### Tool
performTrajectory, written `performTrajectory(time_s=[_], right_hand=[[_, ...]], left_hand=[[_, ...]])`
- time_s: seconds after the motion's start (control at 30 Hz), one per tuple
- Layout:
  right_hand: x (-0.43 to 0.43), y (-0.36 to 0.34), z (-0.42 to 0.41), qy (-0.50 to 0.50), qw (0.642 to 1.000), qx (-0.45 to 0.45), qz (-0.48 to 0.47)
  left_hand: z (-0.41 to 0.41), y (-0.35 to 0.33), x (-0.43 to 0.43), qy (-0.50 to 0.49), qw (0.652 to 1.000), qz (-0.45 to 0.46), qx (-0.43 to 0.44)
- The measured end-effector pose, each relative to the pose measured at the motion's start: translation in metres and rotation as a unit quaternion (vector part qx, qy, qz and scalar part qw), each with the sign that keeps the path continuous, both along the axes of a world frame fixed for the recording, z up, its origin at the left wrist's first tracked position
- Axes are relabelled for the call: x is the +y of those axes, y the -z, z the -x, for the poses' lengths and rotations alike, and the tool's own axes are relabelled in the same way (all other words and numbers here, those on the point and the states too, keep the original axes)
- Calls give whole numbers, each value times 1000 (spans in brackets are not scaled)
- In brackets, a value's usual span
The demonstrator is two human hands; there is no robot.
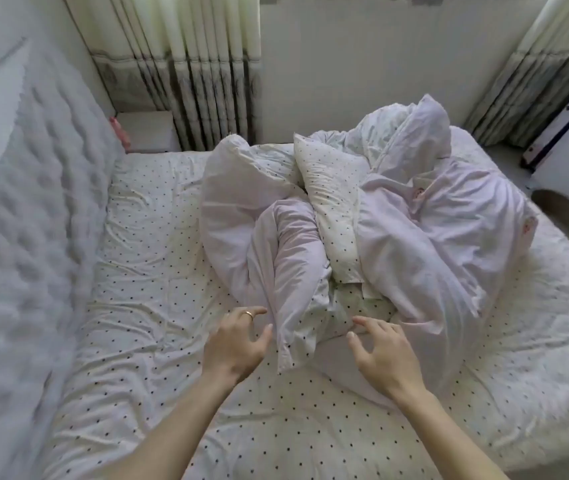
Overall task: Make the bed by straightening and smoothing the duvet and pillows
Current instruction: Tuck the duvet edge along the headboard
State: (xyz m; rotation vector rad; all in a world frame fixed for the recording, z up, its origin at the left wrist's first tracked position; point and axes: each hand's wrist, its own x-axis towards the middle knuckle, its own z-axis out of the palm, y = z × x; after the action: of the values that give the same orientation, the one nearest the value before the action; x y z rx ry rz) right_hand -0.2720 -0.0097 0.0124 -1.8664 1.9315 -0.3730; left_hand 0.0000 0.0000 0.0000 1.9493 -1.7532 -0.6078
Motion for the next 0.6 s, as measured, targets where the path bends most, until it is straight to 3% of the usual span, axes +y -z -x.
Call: performTrajectory(time_s=[0.23,0.43,0.6], right_hand=[[-75,90,39,-69,985,-1,-155],[-136,148,37,-133,965,4,-224],[-159,166,13,-118,959,5,-256]], left_hand=[[81,69,-49,-72,981,-176,40],[115,112,-87,-172,961,-199,87],[111,123,-96,-173,954,-243,26]])
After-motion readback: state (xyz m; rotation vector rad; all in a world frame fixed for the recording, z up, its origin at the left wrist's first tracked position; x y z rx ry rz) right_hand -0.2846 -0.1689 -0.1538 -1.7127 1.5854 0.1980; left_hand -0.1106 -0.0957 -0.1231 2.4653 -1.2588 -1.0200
